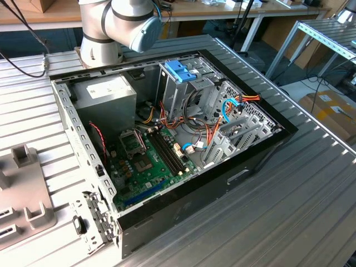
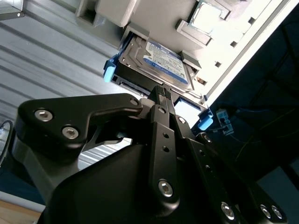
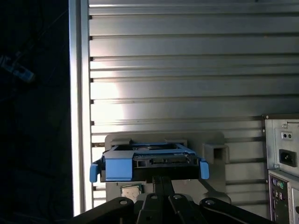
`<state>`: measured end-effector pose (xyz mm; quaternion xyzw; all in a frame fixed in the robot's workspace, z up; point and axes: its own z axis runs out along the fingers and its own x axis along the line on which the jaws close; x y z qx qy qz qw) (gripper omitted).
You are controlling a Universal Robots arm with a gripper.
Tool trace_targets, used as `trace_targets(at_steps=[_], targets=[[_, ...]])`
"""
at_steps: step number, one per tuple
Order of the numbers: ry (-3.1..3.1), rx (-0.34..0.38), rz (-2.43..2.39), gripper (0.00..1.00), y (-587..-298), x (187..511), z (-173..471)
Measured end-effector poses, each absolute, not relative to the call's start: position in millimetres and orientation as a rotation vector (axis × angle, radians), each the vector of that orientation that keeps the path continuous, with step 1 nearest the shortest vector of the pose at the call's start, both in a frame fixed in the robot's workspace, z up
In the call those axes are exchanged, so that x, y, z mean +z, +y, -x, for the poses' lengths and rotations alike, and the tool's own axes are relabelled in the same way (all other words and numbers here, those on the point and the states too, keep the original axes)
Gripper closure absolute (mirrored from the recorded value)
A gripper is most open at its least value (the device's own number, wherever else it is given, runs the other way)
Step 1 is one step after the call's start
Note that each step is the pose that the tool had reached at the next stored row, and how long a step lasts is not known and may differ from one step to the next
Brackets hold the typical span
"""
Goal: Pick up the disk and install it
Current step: 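Reach for the disk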
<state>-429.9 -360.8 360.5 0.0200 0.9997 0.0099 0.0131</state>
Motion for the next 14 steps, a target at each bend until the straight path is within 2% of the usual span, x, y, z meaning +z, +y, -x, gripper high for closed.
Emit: trace_targets(at_steps=[14], targets=[[3.115,0.031,-0.066,0.89,-360.6,360.2,431.9]])
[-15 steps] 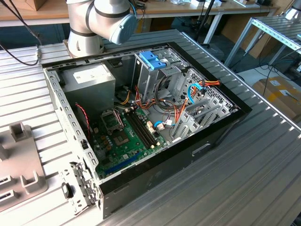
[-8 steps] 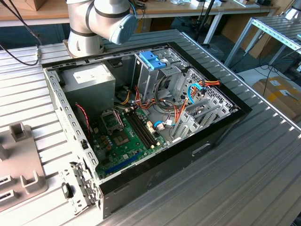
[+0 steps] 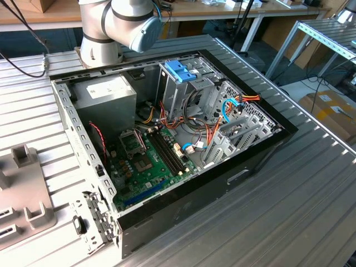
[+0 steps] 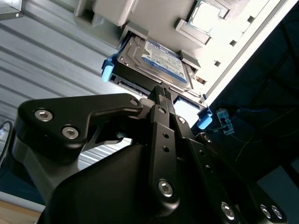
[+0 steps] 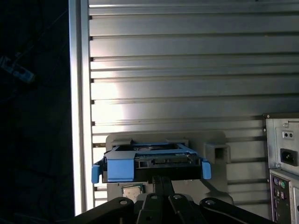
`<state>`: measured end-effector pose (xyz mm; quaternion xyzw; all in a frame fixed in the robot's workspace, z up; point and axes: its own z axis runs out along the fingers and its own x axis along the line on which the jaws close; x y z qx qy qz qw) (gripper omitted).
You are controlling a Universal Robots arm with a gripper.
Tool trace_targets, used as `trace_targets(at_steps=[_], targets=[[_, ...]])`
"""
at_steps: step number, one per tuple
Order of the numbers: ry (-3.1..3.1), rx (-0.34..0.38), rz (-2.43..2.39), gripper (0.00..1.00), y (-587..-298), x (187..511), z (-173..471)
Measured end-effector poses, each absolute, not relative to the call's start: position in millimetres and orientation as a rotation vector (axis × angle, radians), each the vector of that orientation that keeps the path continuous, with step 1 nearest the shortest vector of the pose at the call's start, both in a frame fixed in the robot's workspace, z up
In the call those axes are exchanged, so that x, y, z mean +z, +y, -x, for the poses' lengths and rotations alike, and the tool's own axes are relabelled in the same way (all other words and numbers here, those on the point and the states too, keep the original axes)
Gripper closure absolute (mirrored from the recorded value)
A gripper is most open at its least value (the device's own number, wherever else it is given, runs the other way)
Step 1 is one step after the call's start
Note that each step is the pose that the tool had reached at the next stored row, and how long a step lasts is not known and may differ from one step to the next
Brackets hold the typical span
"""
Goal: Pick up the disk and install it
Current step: 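Reach for the disk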
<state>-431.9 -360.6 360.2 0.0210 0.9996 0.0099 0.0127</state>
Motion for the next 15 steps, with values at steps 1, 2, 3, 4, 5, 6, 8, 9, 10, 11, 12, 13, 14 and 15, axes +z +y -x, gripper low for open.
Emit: trace_targets(at_steps=[1,2,3,4,5,6,8,9,10,11,12,13,14,15], targets=[[3.12,0.031,-0.066,0.89,-360.6,360.0,432.0],[3.125,0.03,-0.066,0.89,-360.6,359.9,432.0],[3.13,0.029,-0.066,0.89,-360.6,359.9,432.0],[3.132,0.029,-0.066,0.89,-360.6,359.8,431.9],[3.134,0.028,-0.066,0.89,-360.6,359.8,431.9],[3.135,0.028,-0.066,0.89,-360.6,359.8,431.9],[3.135,0.028,-0.066,0.89,-360.6,359.8,431.9],[3.135,0.027,-0.066,0.89,-360.6,359.8,431.9],[3.135,0.024,-0.066,0.89,-360.6,359.8,431.9],[3.134,0.023,-0.066,0.89,-360.6,359.8,432.0],[3.134,0.023,-0.066,0.89,-360.6,359.8,432.0],[3.135,0.023,-0.066,0.89,-360.5,359.8,432.0],[3.135,0.022,-0.066,0.89,-360.5,359.8,432.0],[3.135,0.022,-0.066,0.89,-360.5,359.8,432.1]])
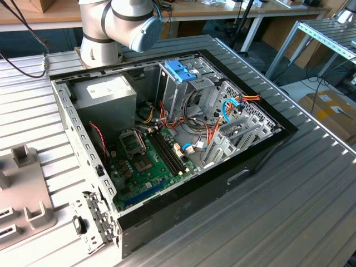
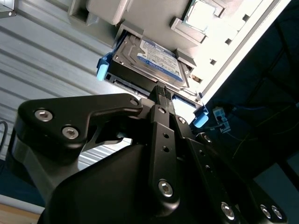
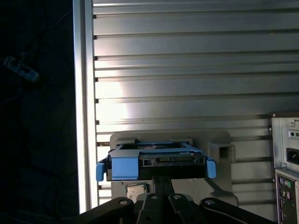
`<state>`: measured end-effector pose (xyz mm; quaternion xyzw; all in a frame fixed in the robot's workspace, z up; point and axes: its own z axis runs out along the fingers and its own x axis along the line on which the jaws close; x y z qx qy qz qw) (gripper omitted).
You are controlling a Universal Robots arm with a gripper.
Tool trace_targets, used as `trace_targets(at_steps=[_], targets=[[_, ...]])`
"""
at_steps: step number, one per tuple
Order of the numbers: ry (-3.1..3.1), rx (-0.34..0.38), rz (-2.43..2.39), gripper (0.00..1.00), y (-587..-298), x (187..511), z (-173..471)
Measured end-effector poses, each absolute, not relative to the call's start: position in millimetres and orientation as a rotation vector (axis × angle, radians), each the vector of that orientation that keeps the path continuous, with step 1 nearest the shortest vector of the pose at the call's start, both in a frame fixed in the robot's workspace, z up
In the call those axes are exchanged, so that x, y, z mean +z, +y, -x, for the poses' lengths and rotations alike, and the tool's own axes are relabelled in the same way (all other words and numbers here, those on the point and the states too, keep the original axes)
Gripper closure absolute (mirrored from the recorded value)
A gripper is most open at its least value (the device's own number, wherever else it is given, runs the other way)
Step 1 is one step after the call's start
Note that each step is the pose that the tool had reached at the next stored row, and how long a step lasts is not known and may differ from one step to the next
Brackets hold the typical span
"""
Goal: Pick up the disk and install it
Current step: 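Pick up the disk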
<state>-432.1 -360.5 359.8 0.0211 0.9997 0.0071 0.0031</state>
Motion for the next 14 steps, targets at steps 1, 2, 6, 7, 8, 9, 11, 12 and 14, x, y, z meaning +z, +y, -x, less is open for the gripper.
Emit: trace_targets(at_steps=[1,2,6,7,8,9,11,12,14], targets=[[3.135,0.022,-0.066,0.89,-360.5,359.8,432.0],[3.135,0.022,-0.066,0.89,-360.5,359.8,432.0],[3.135,0.022,-0.066,0.89,-360.5,359.8,432.1],[3.135,0.022,-0.066,0.89,-360.5,359.8,432.1],[3.135,0.022,-0.066,0.89,-360.5,359.8,432.0],[3.135,0.022,-0.066,0.89,-360.5,359.8,432.0],[3.135,0.022,-0.064,0.89,-360.5,359.8,432.0],[3.135,0.022,-0.059,0.89,-360.5,359.8,432.0],[3.135,0.022,-0.024,0.89,-360.5,359.7,432.1]])
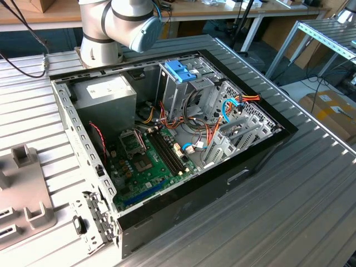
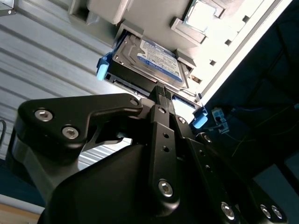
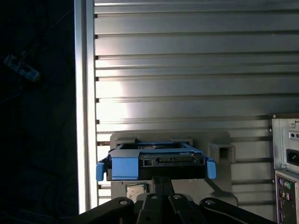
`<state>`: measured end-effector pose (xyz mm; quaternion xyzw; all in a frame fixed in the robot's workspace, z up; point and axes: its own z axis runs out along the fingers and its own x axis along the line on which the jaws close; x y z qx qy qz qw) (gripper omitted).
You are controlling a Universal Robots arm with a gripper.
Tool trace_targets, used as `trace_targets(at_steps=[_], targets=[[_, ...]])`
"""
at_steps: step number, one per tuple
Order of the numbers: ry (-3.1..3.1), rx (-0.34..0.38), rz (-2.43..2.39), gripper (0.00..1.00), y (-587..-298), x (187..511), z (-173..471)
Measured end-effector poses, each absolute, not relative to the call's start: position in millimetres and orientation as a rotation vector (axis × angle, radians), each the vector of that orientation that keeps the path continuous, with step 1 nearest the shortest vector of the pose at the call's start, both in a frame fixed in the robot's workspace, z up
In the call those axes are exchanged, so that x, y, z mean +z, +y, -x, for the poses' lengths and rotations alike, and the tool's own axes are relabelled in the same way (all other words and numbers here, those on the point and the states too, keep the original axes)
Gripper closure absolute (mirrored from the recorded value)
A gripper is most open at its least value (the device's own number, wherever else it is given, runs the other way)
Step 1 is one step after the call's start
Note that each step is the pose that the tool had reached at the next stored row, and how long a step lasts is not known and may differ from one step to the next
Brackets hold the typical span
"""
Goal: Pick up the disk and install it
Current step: 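Pick up the disk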
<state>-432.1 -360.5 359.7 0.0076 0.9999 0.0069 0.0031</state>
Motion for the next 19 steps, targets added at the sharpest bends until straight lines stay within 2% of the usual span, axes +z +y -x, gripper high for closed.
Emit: trace_targets(at_steps=[19], targets=[[3.067,0.023,0.668,0.89,-360.5,357.9,432.0]])
